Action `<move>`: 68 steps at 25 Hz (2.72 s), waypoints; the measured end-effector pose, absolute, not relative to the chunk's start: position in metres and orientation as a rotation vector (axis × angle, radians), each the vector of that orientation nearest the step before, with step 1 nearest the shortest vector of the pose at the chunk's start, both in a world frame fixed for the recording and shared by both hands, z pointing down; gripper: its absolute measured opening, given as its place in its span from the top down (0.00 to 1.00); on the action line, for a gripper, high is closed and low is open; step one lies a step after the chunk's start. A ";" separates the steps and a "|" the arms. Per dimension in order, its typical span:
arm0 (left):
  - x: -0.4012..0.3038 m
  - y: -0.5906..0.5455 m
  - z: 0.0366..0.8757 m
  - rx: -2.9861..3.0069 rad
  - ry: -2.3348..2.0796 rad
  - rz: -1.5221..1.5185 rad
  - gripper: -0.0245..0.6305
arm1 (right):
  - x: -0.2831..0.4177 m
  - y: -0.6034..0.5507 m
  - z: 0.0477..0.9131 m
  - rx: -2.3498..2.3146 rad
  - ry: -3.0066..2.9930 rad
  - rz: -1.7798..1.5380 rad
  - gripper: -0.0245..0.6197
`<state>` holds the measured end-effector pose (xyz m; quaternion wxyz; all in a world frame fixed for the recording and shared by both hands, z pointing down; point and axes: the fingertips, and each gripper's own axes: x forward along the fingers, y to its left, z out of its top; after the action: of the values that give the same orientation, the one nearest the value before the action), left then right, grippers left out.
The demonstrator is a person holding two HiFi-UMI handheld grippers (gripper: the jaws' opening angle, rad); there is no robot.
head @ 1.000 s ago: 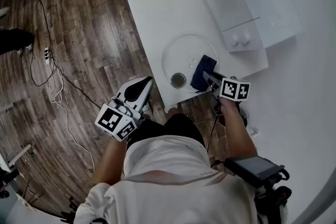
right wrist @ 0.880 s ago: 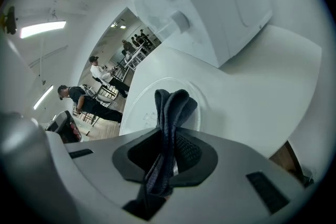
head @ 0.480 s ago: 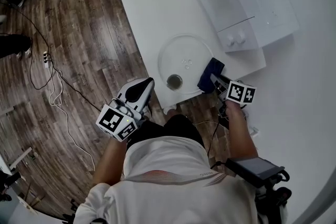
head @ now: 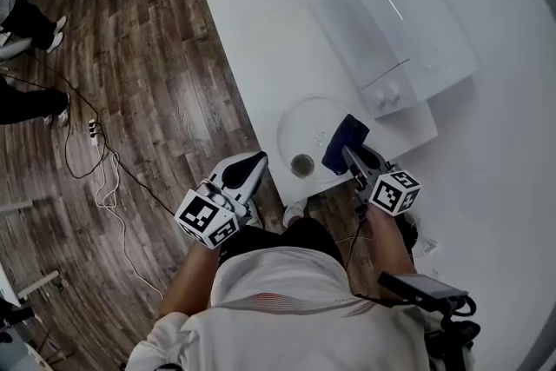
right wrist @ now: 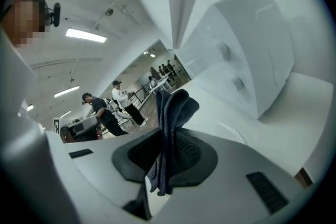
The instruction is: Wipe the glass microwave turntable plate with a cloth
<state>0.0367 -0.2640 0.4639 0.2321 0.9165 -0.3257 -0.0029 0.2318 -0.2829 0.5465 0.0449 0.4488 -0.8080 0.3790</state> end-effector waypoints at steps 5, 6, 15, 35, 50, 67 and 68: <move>0.003 -0.262 0.431 2.607 -0.885 -0.081 0.95 | 0.192 -0.283 0.468 1.444 -2.692 0.929 0.87; -0.005 -0.257 0.424 2.623 -0.875 -0.087 0.95 | 0.183 -0.279 0.451 1.459 -2.728 0.889 0.87; -0.054 -0.204 0.381 2.685 -0.836 -0.127 0.95 | 0.129 -0.219 0.361 1.539 -2.891 0.672 0.87; -0.003 -0.083 0.325 2.757 -0.826 -0.208 0.95 | 0.181 -0.071 0.301 1.575 -2.932 0.408 0.87; 0.012 0.040 0.325 2.815 -0.772 -0.107 0.95 | 0.191 0.062 0.323 1.628 -2.905 0.379 0.87; -0.045 0.048 0.301 2.952 -0.760 -0.083 0.95 | 0.123 0.080 0.295 1.659 -2.855 0.228 0.87; -0.046 0.049 0.299 2.959 -0.751 -0.088 0.95 | 0.121 0.081 0.294 1.660 -2.851 0.224 0.87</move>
<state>-0.0462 0.0489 0.2994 0.0437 0.9679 -0.2457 -0.0288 0.1212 0.0808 0.2939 -0.0824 0.5004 -0.8592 0.0674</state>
